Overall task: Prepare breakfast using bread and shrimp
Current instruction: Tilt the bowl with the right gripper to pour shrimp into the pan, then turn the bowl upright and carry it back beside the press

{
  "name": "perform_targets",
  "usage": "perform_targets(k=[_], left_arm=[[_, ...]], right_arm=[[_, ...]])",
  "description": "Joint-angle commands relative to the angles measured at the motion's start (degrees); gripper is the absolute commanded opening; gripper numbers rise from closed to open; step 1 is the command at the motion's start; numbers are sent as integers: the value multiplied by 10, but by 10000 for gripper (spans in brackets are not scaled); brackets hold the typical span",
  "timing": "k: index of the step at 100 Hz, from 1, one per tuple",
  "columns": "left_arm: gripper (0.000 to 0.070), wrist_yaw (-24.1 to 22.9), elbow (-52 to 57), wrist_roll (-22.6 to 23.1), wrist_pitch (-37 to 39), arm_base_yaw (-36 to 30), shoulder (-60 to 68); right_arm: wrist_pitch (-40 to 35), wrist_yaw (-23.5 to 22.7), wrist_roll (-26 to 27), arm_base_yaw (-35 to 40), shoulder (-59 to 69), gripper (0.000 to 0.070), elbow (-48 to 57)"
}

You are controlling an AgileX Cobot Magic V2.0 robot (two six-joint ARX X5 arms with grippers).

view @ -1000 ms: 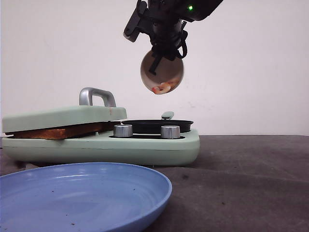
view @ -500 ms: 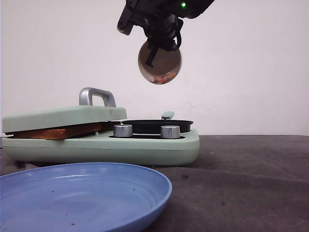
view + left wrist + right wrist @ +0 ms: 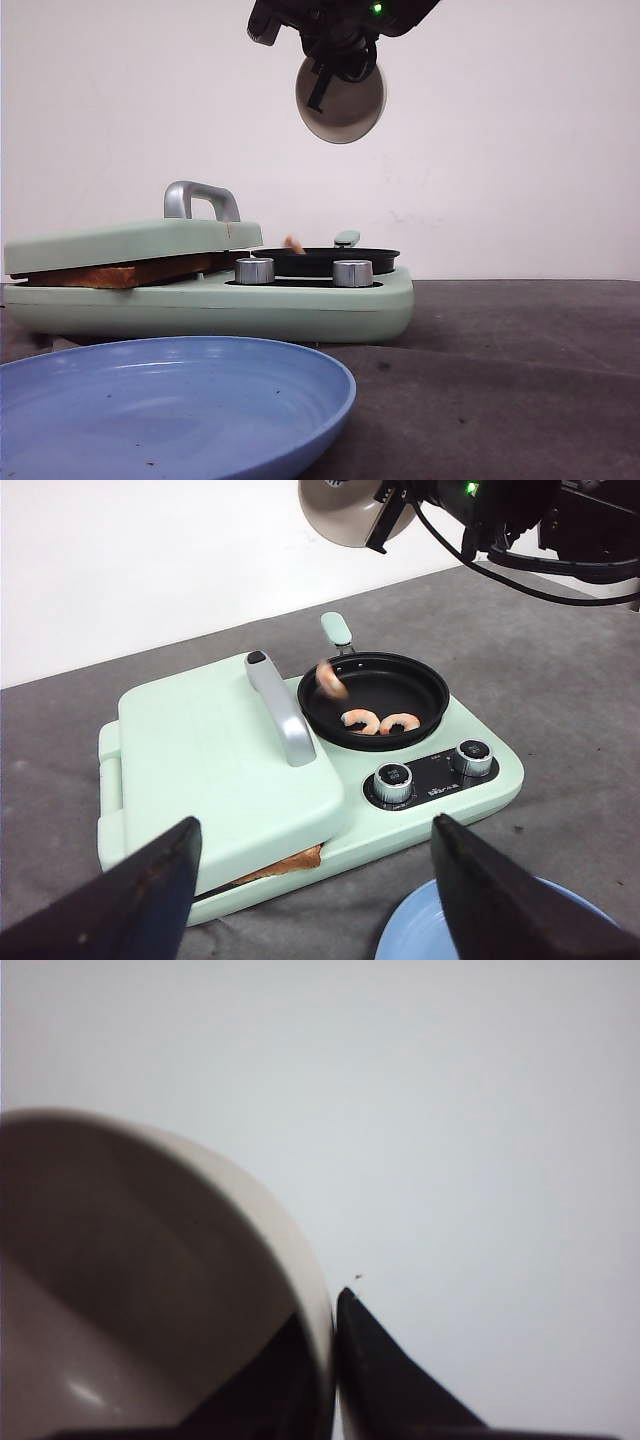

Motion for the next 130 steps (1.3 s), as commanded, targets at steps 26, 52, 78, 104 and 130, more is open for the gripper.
perform_targets(k=[26,52,78,104,130], left_arm=[[388,1,2,9,5,-1,0],[388,1,2,9,5,-1,0],[388,1,2,9,3,-1,0],[387,1,2,7,3,-1,0],[387,1,2,7,3,-1,0]], right_arm=[[-6,35,13,11,6,6,12],[-73,118,89,10,5,9,12],[-133,135,132,9,-28,9,12],[-326,130,268,0,-104,9,12],[-583,40,491,-30,-189,9,12]])
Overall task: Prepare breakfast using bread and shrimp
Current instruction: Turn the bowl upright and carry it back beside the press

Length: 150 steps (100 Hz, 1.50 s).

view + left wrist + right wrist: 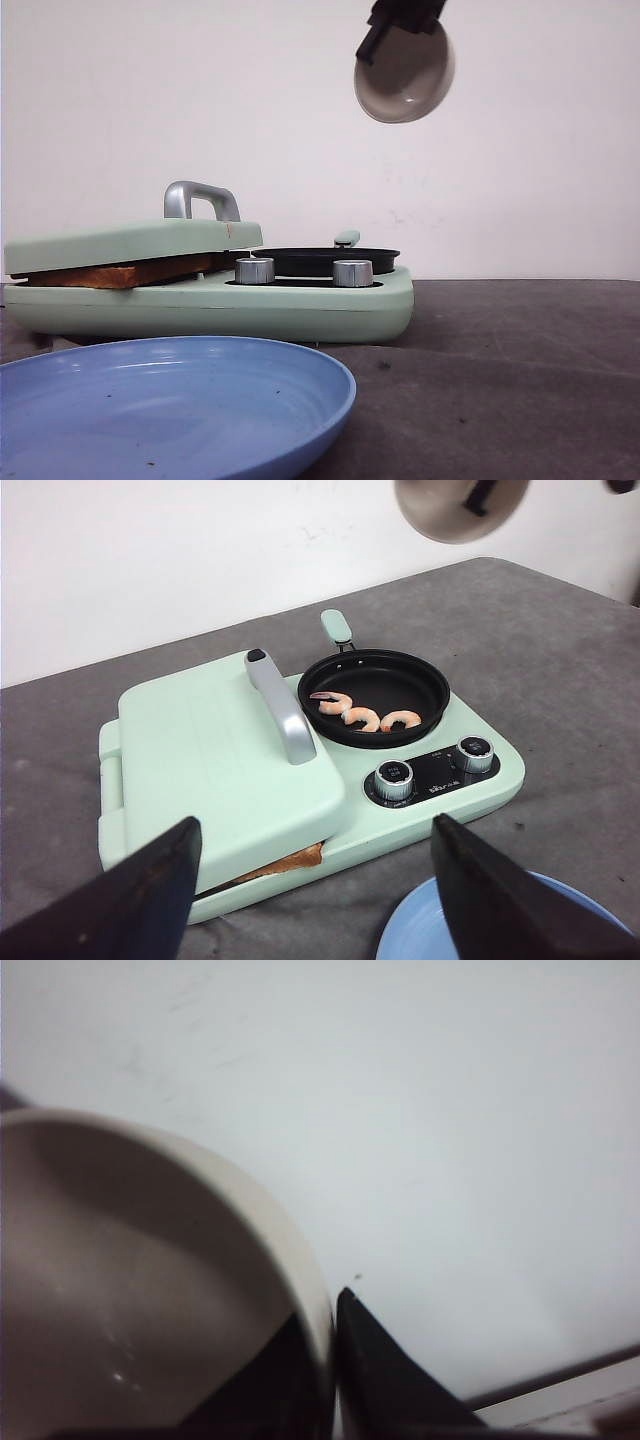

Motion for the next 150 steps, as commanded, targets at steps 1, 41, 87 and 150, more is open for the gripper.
perform_targets(k=[1,41,87,150], left_arm=[[387,1,2,3,5,-1,0],[387,1,2,3,5,-1,0],[387,1,2,3,4,-1,0],[387,1,2,-10,4,-1,1]], right_arm=[[-54,-18,120,-6,-17,9,12],[-317,-270,378,-122,-74,9,12],[-428,-584,467,-278,-74,9,12],[-467,-713,433,-358,10,7,-11]])
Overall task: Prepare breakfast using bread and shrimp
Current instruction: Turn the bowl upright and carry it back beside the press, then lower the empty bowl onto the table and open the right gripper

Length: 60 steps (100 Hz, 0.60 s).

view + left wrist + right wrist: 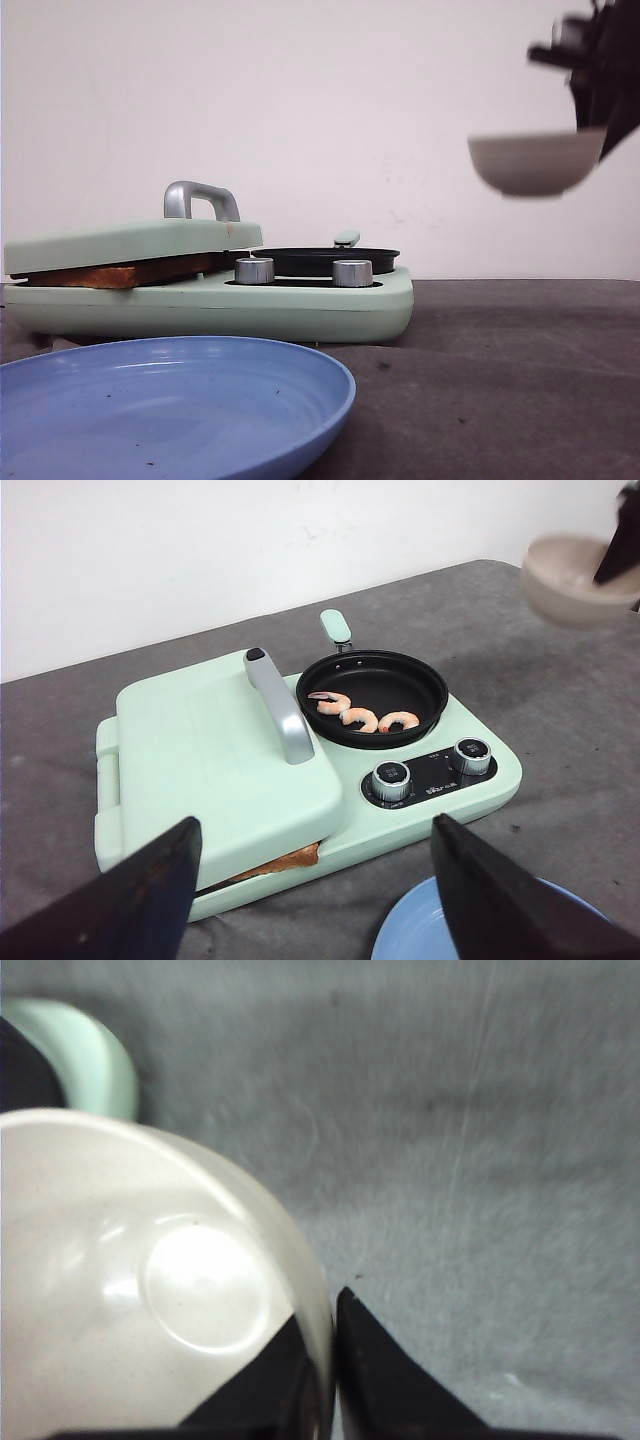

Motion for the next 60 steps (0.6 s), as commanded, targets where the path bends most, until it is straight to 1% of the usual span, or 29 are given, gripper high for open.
perform_targets(k=[1,7,36,60], left_arm=[[387,1,2,-2,5,-1,1],[387,1,2,-2,5,-1,1],[387,0,2,-2,4,-1,1],[387,-1,2,-3,4,-1,1]], right_arm=[[3,-8,-10,1,21,7,7],[4,-16,-13,2,40,7,8],[10,-21,-18,19,125,7,7],[25,-13,-18,34,173,7,7]])
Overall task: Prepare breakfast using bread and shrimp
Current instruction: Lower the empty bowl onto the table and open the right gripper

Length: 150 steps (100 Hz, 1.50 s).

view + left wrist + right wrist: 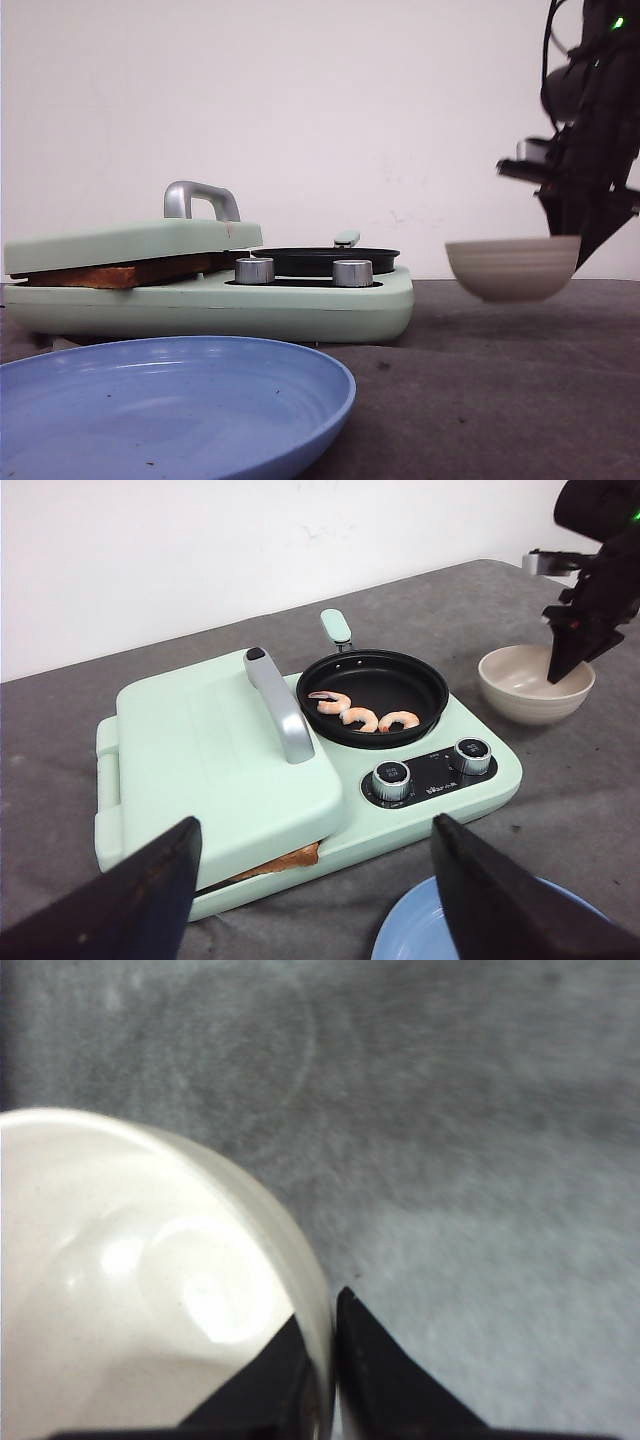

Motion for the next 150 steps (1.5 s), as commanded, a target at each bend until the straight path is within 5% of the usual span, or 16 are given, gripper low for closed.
perform_targets(k=[1,81,87,97,122,150], left_arm=[[387,-1,2,-3,4,0,1],[388,-1,2,-3,-11,-1,1],[388,-1,2,-3,-11,-1,1],[388,-1,2,-3,-11,-1,1],[388,-1,2,-3,-11,-1,1],[387,-1,2,-2,-11,-1,1]], right_arm=[[5,3,-7,5,20,7,9],[2,38,-8,7,26,13,8],[1,46,-9,7,27,60,8],[-1,47,-15,7,27,235,8],[-1,47,-28,6,25,460,8],[15,47,-37,4,-15,483,8]])
